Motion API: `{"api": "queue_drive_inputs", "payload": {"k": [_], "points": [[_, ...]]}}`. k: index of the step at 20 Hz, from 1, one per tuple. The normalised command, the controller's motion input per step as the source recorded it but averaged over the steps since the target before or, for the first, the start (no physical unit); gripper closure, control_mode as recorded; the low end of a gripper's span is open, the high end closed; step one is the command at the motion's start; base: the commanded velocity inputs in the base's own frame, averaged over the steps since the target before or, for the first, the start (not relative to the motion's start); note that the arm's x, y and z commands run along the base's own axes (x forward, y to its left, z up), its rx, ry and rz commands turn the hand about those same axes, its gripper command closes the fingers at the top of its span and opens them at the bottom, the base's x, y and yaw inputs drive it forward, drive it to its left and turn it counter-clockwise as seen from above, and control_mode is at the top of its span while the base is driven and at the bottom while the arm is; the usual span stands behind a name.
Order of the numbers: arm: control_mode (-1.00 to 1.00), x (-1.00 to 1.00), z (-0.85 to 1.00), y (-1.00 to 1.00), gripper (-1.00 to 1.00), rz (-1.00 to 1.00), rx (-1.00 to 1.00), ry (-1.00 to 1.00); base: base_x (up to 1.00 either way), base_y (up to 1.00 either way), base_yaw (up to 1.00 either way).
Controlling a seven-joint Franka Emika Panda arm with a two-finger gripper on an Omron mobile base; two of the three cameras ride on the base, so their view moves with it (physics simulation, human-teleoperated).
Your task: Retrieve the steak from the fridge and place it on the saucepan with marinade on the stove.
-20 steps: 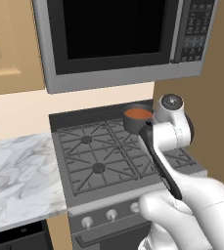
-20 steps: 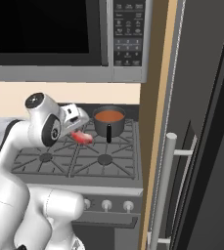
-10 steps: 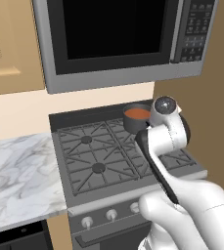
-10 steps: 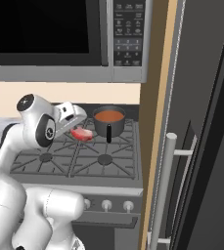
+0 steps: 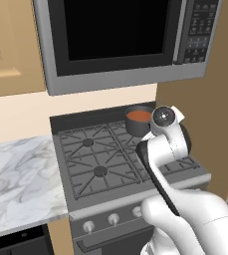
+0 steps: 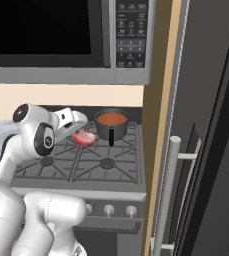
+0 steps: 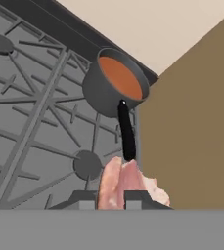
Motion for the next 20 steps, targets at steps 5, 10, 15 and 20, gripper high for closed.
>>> {"api": "queue_drive_inputs", "payload": {"k": [5, 10, 15, 20], "points": [[-1.0, 0.07, 0.0, 0.0, 1.0, -0.07, 0.0, 0.0, 0.0, 0.0, 0.0], [-1.0, 0.16, 0.0, 0.0, 1.0, -0.05, 0.0, 0.0, 0.0, 0.0, 0.0], [-1.0, 0.2, 0.0, 0.0, 1.0, -0.01, -0.01, 0.0, 0.0, 0.0, 0.0], [-1.0, 0.1, 0.0, 0.0, 1.0, 0.0, -0.01, 0.01, 0.0, 0.0, 0.0]]}}
